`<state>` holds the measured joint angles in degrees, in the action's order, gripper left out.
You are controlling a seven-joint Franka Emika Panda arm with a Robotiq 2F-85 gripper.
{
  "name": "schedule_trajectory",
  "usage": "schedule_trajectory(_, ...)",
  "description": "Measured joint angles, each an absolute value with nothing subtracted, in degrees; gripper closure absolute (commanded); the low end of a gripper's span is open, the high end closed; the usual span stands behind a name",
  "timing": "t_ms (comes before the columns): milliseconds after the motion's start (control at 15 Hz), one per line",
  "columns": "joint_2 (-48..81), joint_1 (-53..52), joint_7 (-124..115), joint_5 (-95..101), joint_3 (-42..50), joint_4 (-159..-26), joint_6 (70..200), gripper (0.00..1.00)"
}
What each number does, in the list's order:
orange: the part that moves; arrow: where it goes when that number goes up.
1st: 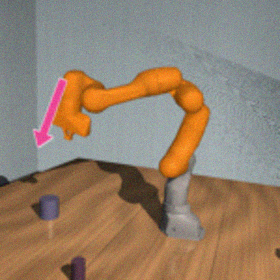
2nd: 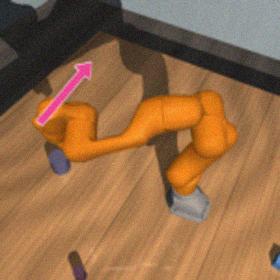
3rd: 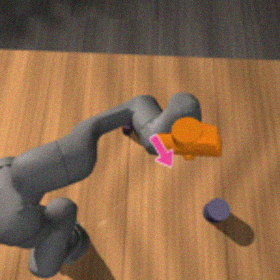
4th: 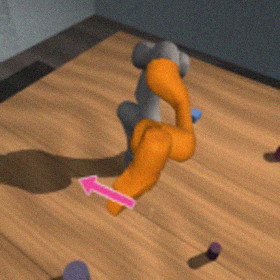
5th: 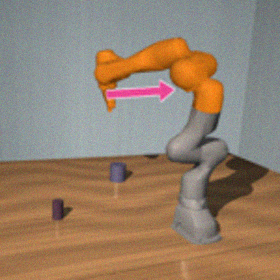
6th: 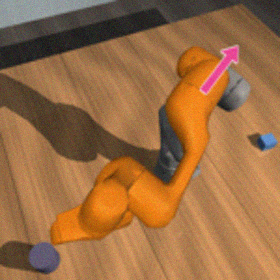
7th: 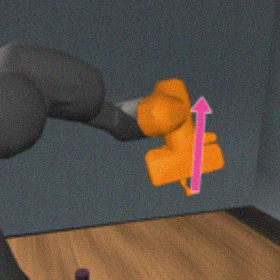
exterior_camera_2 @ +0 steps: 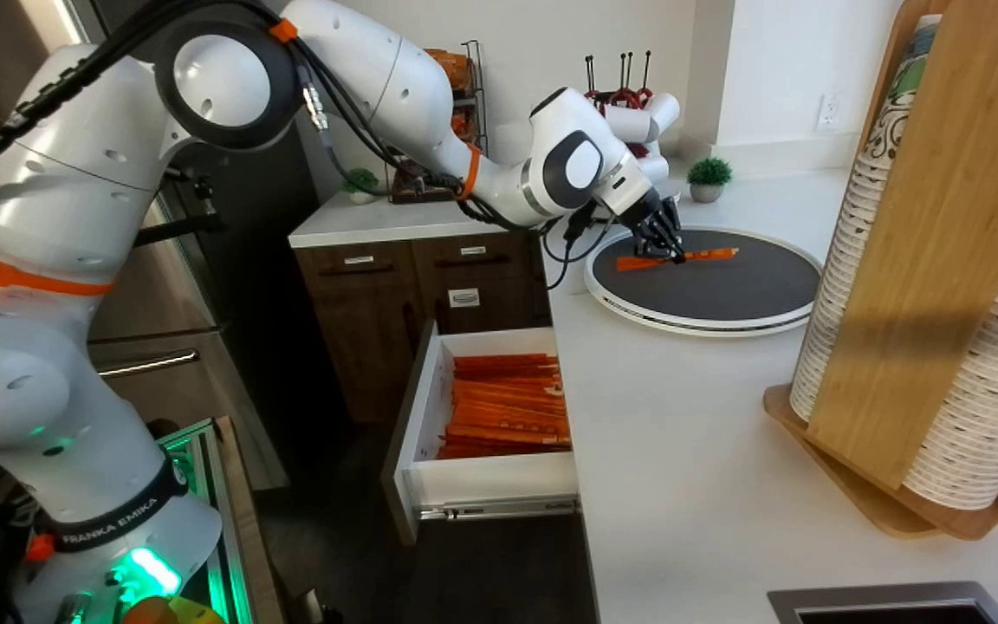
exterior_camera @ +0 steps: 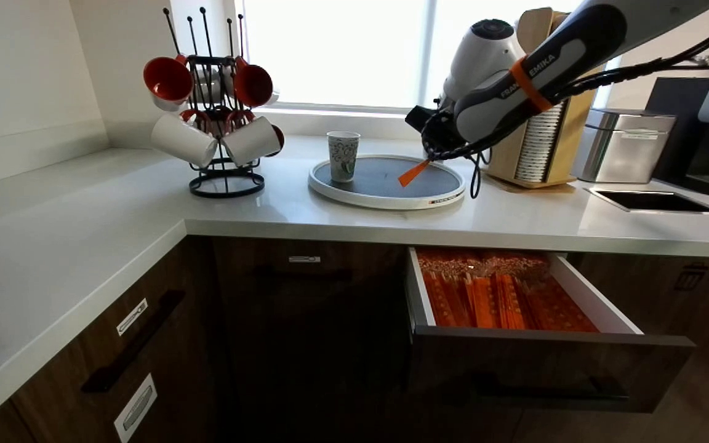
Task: Remove an orange object from the drawer and put it on the grey tray
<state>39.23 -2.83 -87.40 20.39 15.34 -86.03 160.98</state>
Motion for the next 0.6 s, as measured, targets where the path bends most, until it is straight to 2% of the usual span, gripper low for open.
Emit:
schedule_trajectory(67, 40.3, -3.1, -87.4, 19.2, 15.5, -85.4, 161.1, 0.98)
schedule_trajectory(133, 41.3, -3.2, -87.3, 18.1, 15.5, -84.9, 161.1, 0.68)
schedule_trajectory(267, 42.8, -3.6, -86.9, 16.6, 15.7, -84.1, 161.1, 0.62)
schedule_trajectory(600, 43.5, -5.7, -84.1, 16.3, 18.9, -83.0, 161.0, 0.24)
